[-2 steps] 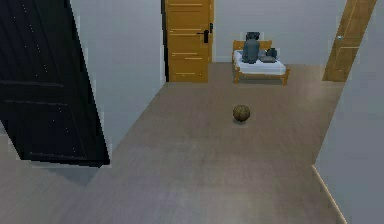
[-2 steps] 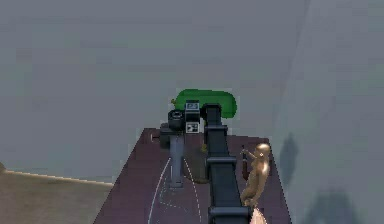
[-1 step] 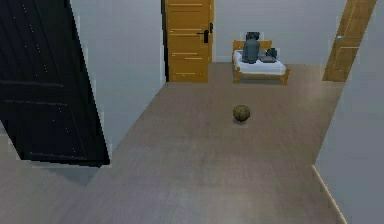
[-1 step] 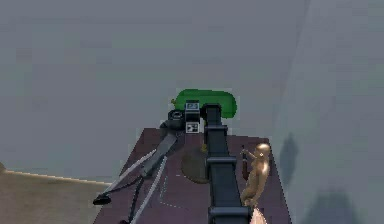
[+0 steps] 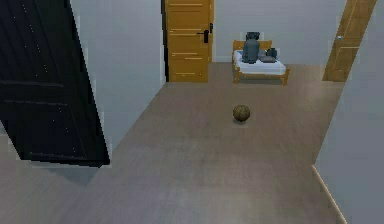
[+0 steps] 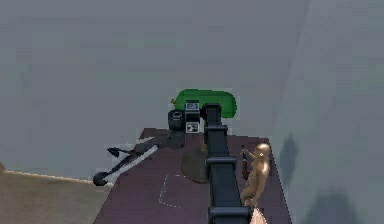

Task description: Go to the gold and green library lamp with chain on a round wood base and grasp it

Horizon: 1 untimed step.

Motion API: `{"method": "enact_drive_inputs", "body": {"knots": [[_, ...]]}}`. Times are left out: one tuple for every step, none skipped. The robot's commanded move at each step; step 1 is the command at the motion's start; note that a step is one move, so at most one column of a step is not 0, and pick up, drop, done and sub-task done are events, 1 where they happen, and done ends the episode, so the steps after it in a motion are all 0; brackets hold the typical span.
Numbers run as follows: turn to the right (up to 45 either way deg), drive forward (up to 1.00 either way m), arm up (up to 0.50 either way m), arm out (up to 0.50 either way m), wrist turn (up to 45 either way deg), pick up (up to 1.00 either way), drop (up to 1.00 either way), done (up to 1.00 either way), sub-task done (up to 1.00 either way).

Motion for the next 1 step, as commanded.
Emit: {"method": "enact_drive_inputs", "body": {"knots": [[0.0, 0.0, 0.0, 0.0, 45.0, 0.0, 0.0, 0.0, 0.0]]}}
